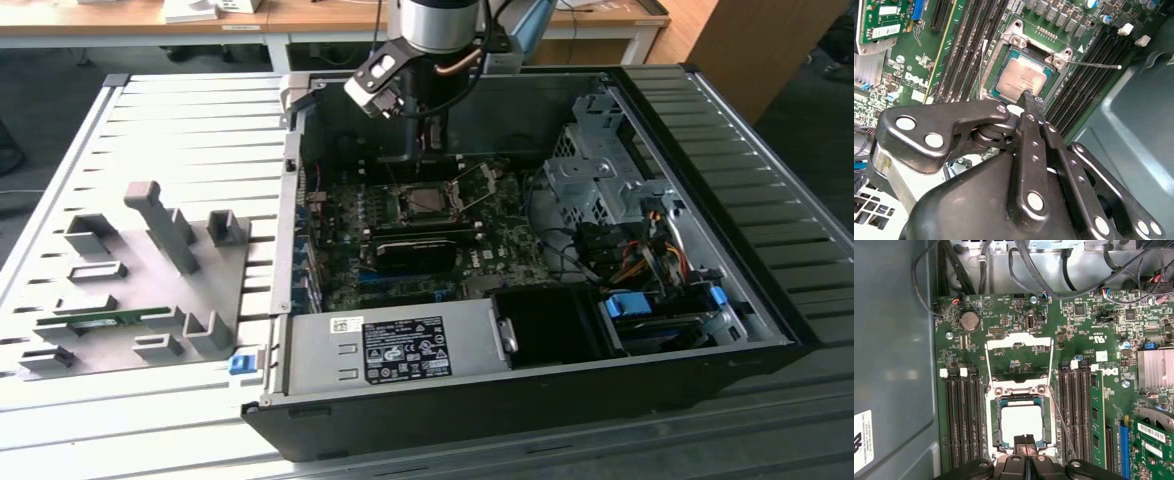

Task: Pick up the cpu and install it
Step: 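Close the cpu cover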

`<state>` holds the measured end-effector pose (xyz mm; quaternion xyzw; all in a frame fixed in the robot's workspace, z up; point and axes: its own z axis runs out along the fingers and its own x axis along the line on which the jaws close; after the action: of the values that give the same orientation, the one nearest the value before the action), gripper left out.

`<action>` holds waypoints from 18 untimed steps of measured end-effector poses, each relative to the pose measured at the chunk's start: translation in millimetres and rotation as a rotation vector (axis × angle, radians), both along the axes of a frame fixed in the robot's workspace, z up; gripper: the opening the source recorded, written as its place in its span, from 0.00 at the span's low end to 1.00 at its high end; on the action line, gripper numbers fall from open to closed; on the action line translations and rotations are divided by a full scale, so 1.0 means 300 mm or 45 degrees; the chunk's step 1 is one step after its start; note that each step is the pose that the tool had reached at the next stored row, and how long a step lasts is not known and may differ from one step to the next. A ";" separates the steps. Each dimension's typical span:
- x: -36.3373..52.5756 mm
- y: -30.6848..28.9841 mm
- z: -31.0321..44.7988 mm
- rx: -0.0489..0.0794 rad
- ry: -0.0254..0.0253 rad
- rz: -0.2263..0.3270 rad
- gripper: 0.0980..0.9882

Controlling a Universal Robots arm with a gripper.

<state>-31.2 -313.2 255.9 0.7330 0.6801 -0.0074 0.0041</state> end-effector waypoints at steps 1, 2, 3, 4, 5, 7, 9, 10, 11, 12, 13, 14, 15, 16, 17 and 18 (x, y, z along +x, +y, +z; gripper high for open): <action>0.000 0.000 0.003 0.000 0.0000 0.000 0.01; 0.000 0.000 0.006 0.000 0.0001 0.000 0.01; 0.000 0.000 0.010 0.000 0.0000 0.000 0.01; 0.000 0.000 0.013 0.000 0.0001 0.000 0.01; 0.000 0.000 0.016 0.000 0.0000 0.000 0.01; 0.000 0.000 0.029 0.000 0.0001 0.000 0.01; 0.000 0.000 0.045 0.000 -0.0001 0.000 0.01; -0.001 0.000 0.054 0.000 0.0000 0.000 0.01; -0.001 0.000 0.061 0.000 0.0001 0.000 0.01; -0.003 0.000 0.063 0.000 -0.0001 0.000 0.01; -0.009 -0.002 0.063 0.000 -0.0018 0.000 0.01; -0.013 -0.007 0.063 0.000 -0.0042 0.001 0.01; -0.018 -0.012 0.063 0.000 -0.0063 0.001 0.01; -0.021 -0.019 0.063 0.000 -0.0073 0.001 0.01; -0.024 -0.027 0.063 0.000 -0.0080 0.002 0.01; -0.027 -0.036 0.063 0.000 -0.0088 0.002 0.01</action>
<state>-39.1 -323.9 274.8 0.7326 0.6806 -0.0048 0.0064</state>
